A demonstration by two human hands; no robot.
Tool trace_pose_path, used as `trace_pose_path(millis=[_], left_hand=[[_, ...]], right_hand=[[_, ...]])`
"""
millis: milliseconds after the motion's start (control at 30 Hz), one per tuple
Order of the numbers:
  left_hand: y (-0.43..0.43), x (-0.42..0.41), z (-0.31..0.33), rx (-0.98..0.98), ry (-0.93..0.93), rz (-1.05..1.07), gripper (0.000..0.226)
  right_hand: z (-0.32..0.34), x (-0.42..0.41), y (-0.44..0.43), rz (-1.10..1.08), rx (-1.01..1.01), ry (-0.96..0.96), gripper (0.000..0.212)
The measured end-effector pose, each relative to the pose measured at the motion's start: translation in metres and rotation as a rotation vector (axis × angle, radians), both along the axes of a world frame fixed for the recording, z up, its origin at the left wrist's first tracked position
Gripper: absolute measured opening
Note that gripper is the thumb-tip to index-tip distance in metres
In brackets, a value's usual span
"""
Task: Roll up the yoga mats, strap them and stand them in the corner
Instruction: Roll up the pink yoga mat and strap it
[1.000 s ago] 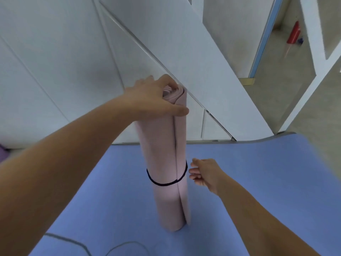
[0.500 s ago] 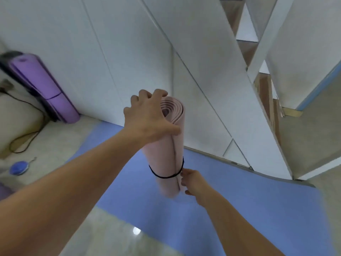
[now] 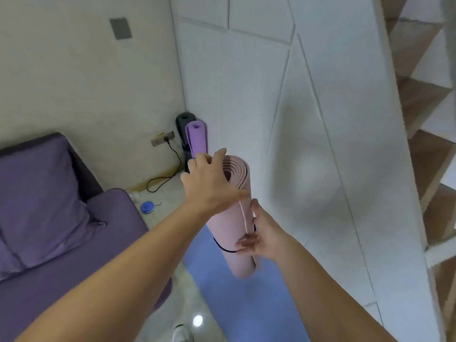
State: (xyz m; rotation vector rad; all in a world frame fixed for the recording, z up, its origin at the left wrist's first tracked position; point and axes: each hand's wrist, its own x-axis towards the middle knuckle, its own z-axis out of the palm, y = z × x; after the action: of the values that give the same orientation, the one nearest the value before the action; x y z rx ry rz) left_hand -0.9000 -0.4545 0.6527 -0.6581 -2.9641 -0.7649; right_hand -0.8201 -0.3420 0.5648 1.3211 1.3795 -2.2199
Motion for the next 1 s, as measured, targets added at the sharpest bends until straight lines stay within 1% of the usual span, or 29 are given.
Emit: trace_pose_path(millis=[100,167,233,333,367,467,533,600,633,733,800,833,900,1000], left_hand=[[-0.027,-0.058,0.004,0.002,0.051,0.037,0.112],[-0.040,-0.101,0.004,0.021,0.093,0.040,0.112],[-0.049,-0.145,0.004,0.013,0.139,0.035,0.110],[-0.059,-0.197,0.001,-0.022,0.212,0.008,0.111],[-0.061,-0.213,0.001,-0.038,0.234,0.005,0.112],[-0.061,-0.259,-0.001,-0.085,0.248,-0.010,0.109],[-0.059,-0.284,-0.004,-0.134,0.225,-0.039,0.106],[-0.054,-0.310,-0.013,-0.198,0.205,-0.052,0.107],[-0.051,-0.324,-0.018,-0.227,0.191,-0.056,0.108],[-0.041,-0.371,-0.034,-0.288,0.137,-0.064,0.113],[-0.031,-0.407,-0.050,-0.299,0.095,-0.065,0.113],[-0.024,-0.425,-0.062,-0.308,0.071,-0.063,0.112],[-0.009,-0.467,-0.089,-0.329,0.028,-0.043,0.113],[0.018,-0.546,-0.133,-0.370,-0.045,0.031,0.116]], right_hand=[[0.031,-0.068,-0.025,0.015,-0.092,0.004,0.068],[0.038,-0.117,-0.039,0.012,-0.087,0.016,0.065],[0.039,-0.173,-0.050,-0.017,-0.104,0.063,0.060],[0.039,-0.243,-0.063,-0.055,-0.300,0.173,0.058],[0.042,-0.264,-0.066,-0.078,-0.329,0.195,0.055],[0.050,-0.312,-0.074,-0.134,-0.314,0.289,0.043],[0.046,-0.341,-0.075,-0.213,-0.374,0.361,0.039],[0.036,-0.370,-0.074,-0.276,-0.443,0.461,0.040],[0.027,-0.387,-0.070,-0.290,-0.458,0.478,0.041],[0.003,-0.438,-0.059,-0.252,-0.472,0.489,0.045],[-0.021,-0.476,-0.051,-0.228,-0.448,0.510,0.053],[-0.034,-0.495,-0.046,-0.202,-0.427,0.519,0.052],[-0.062,-0.539,-0.031,-0.157,-0.426,0.507,0.047],[-0.110,-0.620,-0.002,-0.089,-0.459,0.392,0.044]])
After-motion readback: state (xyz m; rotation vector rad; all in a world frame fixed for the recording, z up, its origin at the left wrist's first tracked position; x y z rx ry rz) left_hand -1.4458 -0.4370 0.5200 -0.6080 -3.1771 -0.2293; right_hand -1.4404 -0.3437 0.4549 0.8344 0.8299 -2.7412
